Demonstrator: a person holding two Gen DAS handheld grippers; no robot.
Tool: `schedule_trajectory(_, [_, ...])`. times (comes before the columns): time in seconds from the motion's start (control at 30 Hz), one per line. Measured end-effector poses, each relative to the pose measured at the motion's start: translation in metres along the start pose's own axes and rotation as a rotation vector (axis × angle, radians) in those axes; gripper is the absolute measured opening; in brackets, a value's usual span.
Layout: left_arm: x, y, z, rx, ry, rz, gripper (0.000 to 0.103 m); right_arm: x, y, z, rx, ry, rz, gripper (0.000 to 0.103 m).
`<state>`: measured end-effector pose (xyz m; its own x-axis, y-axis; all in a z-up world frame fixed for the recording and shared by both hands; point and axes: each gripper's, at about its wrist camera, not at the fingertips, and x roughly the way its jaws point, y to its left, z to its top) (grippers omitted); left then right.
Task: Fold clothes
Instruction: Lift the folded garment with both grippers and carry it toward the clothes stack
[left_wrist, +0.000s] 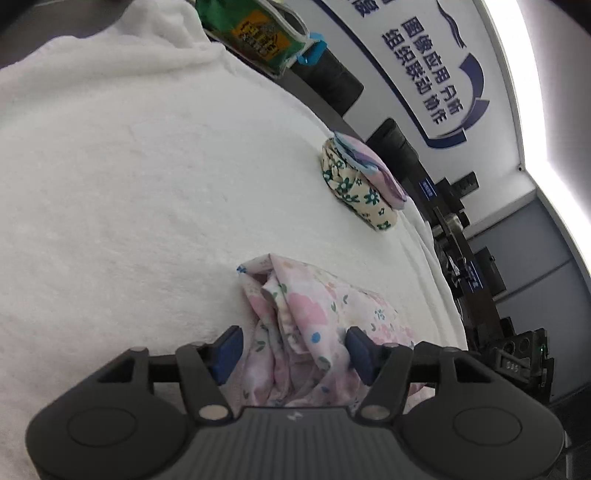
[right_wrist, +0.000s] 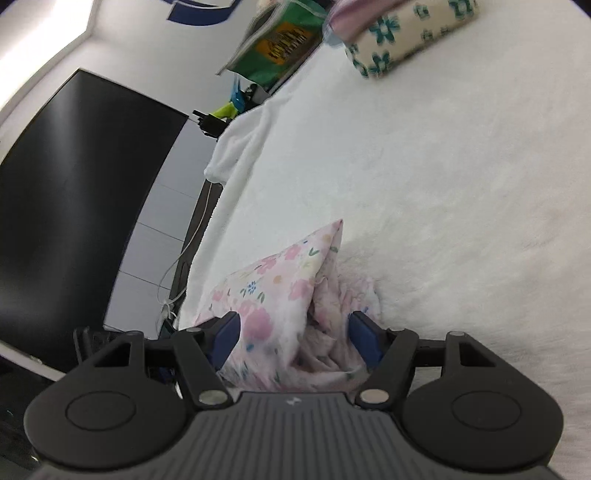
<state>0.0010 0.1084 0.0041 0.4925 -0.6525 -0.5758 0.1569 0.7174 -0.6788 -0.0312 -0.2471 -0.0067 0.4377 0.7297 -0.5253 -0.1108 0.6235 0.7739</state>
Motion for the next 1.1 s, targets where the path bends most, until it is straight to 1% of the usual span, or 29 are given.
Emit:
schedule_trajectory(0.07, [0.003,0.0,0.003,-0.002,0.013,0.001,0.059,0.0,0.002,-0.001,-0.022,0.002,-0.048,0.068])
schedule_trajectory(0.1, [0.005,0.0,0.004,-0.003,0.02,0.001,0.058,0.004,0.004,-0.003,-0.033,0.009,-0.056,0.067])
schedule_trajectory(0.13, [0.006,0.0,0.006,-0.004,0.027,0.001,0.047,0.008,0.006,-0.006,-0.046,0.015,-0.054,0.065])
schedule_trajectory(0.17, [0.009,-0.002,0.005,-0.001,0.038,0.0,0.032,0.013,0.009,-0.008,-0.059,0.022,-0.052,0.056])
schedule_trajectory(0.2, [0.009,-0.004,0.001,0.0,0.025,0.005,0.031,0.016,0.012,-0.011,-0.081,0.025,-0.051,0.04])
schedule_trajectory(0.27, [0.004,-0.004,-0.007,0.008,-0.007,0.012,0.025,0.02,0.02,-0.017,-0.137,0.019,-0.044,0.027])
schedule_trajectory(0.3, [0.0,-0.003,-0.011,-0.002,-0.028,0.003,0.023,0.021,0.023,-0.019,-0.157,0.007,-0.033,0.022])
schedule_trajectory(0.33, [-0.004,-0.003,-0.014,-0.002,-0.048,-0.009,0.02,0.021,0.025,-0.019,-0.171,-0.005,-0.018,0.02])
schedule_trajectory(0.37, [-0.009,-0.004,-0.016,-0.002,-0.069,-0.02,0.019,0.019,0.026,-0.019,-0.179,-0.017,0.0,0.016])
schedule_trajectory(0.43, [-0.018,-0.009,-0.017,0.007,-0.11,-0.042,0.018,0.015,0.031,-0.017,-0.202,-0.046,0.031,0.014])
schedule_trajectory(0.5, [-0.025,-0.023,-0.008,0.034,-0.142,-0.061,0.018,0.006,0.043,-0.012,-0.243,-0.089,0.042,0.014])
schedule_trajectory(0.57, [-0.025,-0.053,0.023,0.077,-0.164,-0.078,0.018,-0.011,0.058,-0.001,-0.294,-0.144,0.038,0.014])
schedule_trajectory(0.63, [-0.025,-0.083,0.054,0.12,-0.185,-0.095,0.018,-0.036,0.08,0.019,-0.365,-0.215,0.009,0.014])
schedule_trajectory(0.73, [0.011,-0.111,0.105,0.131,-0.198,-0.106,0.018,-0.072,0.112,0.062,-0.487,-0.335,-0.053,0.014])
schedule_trajectory(0.8, [0.035,-0.129,0.138,0.138,-0.206,-0.114,0.018,-0.089,0.124,0.104,-0.519,-0.39,-0.085,0.014])
schedule_trajectory(0.87, [0.06,-0.148,0.172,0.145,-0.215,-0.121,0.018,-0.099,0.126,0.145,-0.534,-0.423,-0.118,0.014])
schedule_trajectory(0.97, [0.096,-0.175,0.223,0.155,-0.228,-0.132,0.019,-0.097,0.108,0.208,-0.492,-0.407,-0.16,0.014])
schedule_trajectory(1.03, [0.133,-0.161,0.24,0.085,-0.183,-0.119,0.019,-0.085,0.085,0.245,-0.438,-0.359,-0.179,0.014])
schedule_trajectory(1.1, [0.161,-0.149,0.242,0.054,-0.175,-0.1,0.019,-0.067,0.06,0.272,-0.397,-0.306,-0.199,0.014])
